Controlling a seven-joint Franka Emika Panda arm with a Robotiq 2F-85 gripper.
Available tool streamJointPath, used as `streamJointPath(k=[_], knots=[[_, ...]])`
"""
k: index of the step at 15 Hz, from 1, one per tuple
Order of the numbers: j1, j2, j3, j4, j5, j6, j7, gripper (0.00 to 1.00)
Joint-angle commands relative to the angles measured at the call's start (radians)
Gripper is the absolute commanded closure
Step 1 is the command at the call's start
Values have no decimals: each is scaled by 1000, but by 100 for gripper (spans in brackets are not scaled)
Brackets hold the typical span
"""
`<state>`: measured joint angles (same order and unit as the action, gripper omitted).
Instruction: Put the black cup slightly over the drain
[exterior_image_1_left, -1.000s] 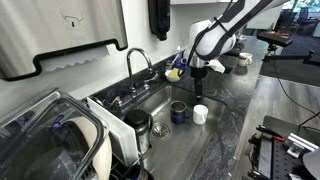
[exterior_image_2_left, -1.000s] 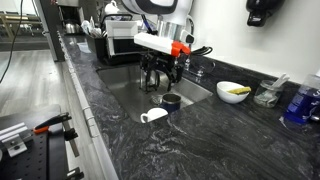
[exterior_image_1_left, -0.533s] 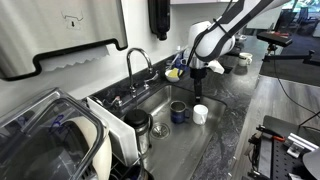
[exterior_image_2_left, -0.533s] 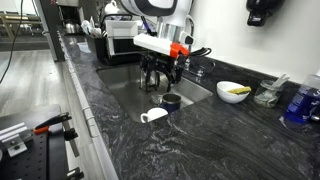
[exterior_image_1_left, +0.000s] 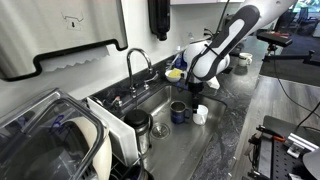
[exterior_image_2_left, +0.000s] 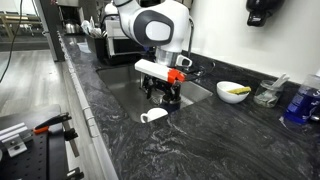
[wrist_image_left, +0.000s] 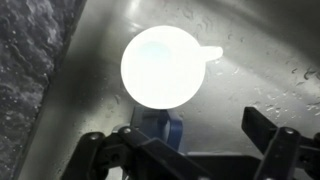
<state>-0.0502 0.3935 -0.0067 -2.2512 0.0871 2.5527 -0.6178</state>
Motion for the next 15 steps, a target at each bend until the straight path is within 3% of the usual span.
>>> streamJointPath(k=[1, 4, 7, 10, 15], knots=[[-48, 52, 54, -7, -11, 182, -1, 0], [-84, 75, 99, -8, -12, 268, 1, 0], [-93, 81, 110, -5, -28, 242, 32, 0], [-48, 73, 55, -10, -74, 199, 160, 0], [-18, 74, 8, -22, -141, 244, 337, 0]])
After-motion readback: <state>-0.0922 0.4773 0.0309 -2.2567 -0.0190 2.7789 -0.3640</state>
